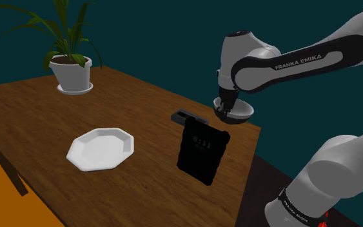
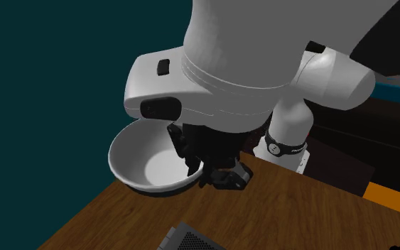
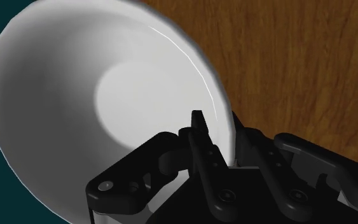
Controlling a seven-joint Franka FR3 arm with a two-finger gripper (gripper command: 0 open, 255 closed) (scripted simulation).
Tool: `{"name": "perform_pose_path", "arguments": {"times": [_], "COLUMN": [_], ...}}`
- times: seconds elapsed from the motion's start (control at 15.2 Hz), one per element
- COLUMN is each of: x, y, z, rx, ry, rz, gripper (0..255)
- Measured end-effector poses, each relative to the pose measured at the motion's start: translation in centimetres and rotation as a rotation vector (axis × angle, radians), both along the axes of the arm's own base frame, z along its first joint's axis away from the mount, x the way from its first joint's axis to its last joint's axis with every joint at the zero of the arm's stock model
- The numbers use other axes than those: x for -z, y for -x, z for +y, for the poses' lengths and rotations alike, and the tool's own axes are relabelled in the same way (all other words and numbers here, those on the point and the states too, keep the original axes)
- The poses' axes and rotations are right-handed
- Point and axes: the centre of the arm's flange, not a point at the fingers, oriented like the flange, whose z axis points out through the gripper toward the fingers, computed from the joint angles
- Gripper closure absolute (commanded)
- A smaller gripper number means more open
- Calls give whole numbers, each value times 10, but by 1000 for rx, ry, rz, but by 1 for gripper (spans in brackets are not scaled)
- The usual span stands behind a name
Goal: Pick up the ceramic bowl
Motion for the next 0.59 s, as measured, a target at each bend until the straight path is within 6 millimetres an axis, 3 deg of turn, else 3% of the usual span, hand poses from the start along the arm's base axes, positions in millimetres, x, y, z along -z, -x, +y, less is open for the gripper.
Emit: {"name": "perform_pose_path", "arguments": {"times": [0.59], "x": [-46], "y": [0], "z": [-1], "rx": [0], "ry": [0], "rz": [0], "gripper": [255]}}
